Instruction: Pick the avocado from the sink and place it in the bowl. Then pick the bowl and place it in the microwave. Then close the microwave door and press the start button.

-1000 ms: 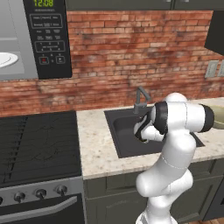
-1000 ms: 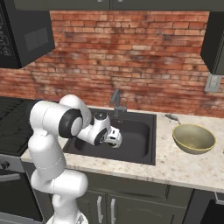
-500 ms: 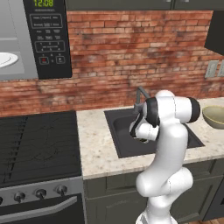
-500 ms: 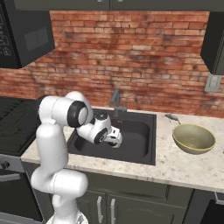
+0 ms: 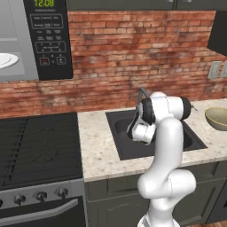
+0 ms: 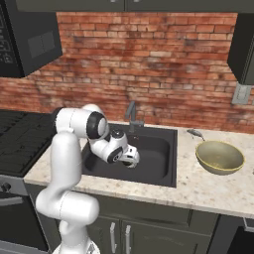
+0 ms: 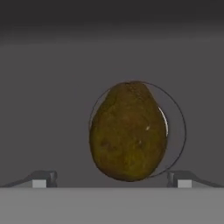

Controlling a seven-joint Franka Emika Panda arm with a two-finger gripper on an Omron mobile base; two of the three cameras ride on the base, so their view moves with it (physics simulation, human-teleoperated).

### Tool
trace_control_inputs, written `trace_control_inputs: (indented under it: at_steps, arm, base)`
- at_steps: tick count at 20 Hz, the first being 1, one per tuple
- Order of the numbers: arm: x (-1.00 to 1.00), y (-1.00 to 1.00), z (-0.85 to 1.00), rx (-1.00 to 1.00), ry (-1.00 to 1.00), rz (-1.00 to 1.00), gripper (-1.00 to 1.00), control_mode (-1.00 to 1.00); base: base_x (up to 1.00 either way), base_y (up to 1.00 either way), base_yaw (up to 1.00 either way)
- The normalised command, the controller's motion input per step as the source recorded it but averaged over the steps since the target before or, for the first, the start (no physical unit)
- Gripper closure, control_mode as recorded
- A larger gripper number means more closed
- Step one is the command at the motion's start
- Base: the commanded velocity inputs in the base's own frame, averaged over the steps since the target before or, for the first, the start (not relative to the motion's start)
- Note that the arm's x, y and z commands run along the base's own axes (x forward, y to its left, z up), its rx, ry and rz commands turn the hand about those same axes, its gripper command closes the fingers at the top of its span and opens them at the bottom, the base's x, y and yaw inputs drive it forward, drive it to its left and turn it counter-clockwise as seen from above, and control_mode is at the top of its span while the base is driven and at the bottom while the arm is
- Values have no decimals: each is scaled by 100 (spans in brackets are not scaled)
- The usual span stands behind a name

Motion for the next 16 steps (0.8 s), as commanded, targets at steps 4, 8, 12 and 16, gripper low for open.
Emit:
trace_control_inputs:
  at_steps: [4, 8, 12, 16]
  arm:
    - [33, 0, -32, 0, 0, 0, -100, -100]
    - [28, 0, -30, -2, -3, 0, -100, -100]
    - [8, 0, -14, -1, -3, 0, -100, -100]
    - [-3, 0, -8, 0, 0, 0, 100, -100]
  base:
    - [0, 0, 0]
    - [0, 0, 0]
    - [0, 0, 0]
    - [0, 0, 0]
